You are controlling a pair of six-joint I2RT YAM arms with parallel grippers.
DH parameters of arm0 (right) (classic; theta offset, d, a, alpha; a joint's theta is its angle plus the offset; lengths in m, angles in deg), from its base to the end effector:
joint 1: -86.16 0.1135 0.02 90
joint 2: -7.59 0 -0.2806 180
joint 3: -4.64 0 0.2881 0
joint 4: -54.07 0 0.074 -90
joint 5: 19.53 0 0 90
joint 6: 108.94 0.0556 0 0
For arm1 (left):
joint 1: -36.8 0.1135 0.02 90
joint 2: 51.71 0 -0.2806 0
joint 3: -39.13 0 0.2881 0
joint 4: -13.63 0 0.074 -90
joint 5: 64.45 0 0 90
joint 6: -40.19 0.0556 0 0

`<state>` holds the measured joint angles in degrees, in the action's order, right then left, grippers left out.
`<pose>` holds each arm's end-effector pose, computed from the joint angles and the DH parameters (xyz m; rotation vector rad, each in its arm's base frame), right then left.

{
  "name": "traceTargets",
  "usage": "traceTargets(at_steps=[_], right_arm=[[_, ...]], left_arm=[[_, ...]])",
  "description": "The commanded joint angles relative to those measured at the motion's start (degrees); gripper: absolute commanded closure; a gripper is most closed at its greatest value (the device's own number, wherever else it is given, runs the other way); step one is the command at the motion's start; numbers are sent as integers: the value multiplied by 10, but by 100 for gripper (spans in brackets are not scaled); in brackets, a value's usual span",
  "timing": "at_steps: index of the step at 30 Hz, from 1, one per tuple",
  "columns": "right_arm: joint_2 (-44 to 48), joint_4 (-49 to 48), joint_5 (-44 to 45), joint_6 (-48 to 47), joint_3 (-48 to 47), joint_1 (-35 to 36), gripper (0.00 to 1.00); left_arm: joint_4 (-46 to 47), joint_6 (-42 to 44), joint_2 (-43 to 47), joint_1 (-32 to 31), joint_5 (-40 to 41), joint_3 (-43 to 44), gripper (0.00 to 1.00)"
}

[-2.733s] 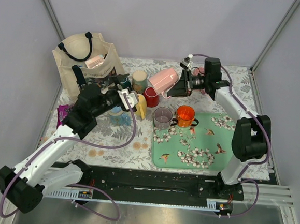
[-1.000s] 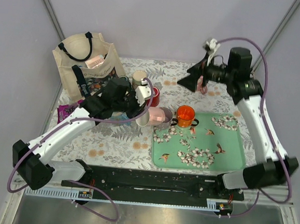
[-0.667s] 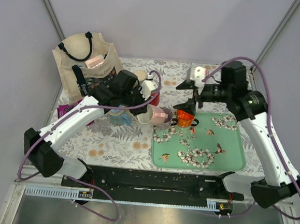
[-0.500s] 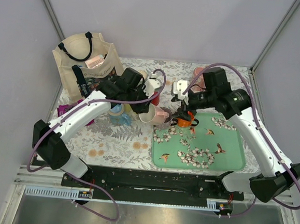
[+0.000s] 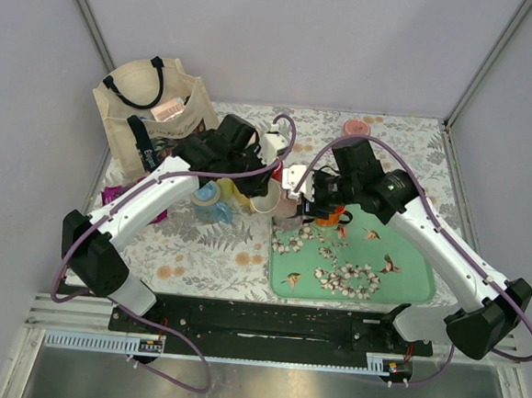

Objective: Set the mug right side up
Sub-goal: Turn over the cup at the center of the board, then place the cup on the tray.

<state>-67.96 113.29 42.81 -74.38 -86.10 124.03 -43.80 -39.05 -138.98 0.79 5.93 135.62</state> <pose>0.2341 0.2147 0.3751 -1.7997 1.3751 0.4021 0.2926 -0.2357 0.3457 1.1134 2.1701 -0.6137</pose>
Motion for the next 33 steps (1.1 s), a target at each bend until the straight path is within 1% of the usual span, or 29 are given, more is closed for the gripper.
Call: traceTargets(at_steps=[1,3,6,9,10,12,13,14,15,16,17,19,21,22,23,25,27,29,33], right_arm=[[-18,-50,36,18,-26,13,42],[-28,-49,34,16,-32,20,47],[-42,-32,42,-5,-37,37,58],[-52,-20,48,-16,-38,47,66],[-55,-19,51,-16,-39,46,72],[-58,-8,57,-23,-43,47,98],[-58,-6,64,-23,-43,46,100],[-54,-7,69,-23,-40,46,100],[-51,-7,78,-22,-38,46,100],[-45,-7,84,-20,-35,45,100],[-38,-6,86,-20,-32,42,100],[-21,-5,81,-20,-24,34,100],[-7,-1,74,-12,-21,24,100],[3,10,67,-10,-23,14,100],[13,34,53,-12,-25,-1,100],[38,59,26,-13,-22,-50,100],[65,79,9,-17,-14,-102,100],[90,86,-5,-13,-6,-160,100],[120,78,-34,14,27,-267,100]], left_arm=[[39,-13,5,1,-30,43,100],[41,-17,3,2,-33,47,100],[41,-21,3,2,-39,55,100],[41,-24,3,1,-45,60,100],[41,-25,3,1,-46,61,100],[39,-27,5,1,-46,60,100],[38,-27,7,1,-46,61,100],[37,-25,8,3,-46,60,94],[34,-22,9,3,-42,59,71],[35,-27,10,2,-29,58,52],[34,-31,10,3,-16,60,42],[36,-25,19,4,-3,58,31],[40,-21,28,7,11,54,22],[43,-17,31,8,24,53,15],[43,-14,32,8,56,52,12],[46,0,37,13,101,53,8],[54,7,43,26,120,55,5],[57,1,41,40,114,74,4],[65,-14,37,60,60,92,4]])
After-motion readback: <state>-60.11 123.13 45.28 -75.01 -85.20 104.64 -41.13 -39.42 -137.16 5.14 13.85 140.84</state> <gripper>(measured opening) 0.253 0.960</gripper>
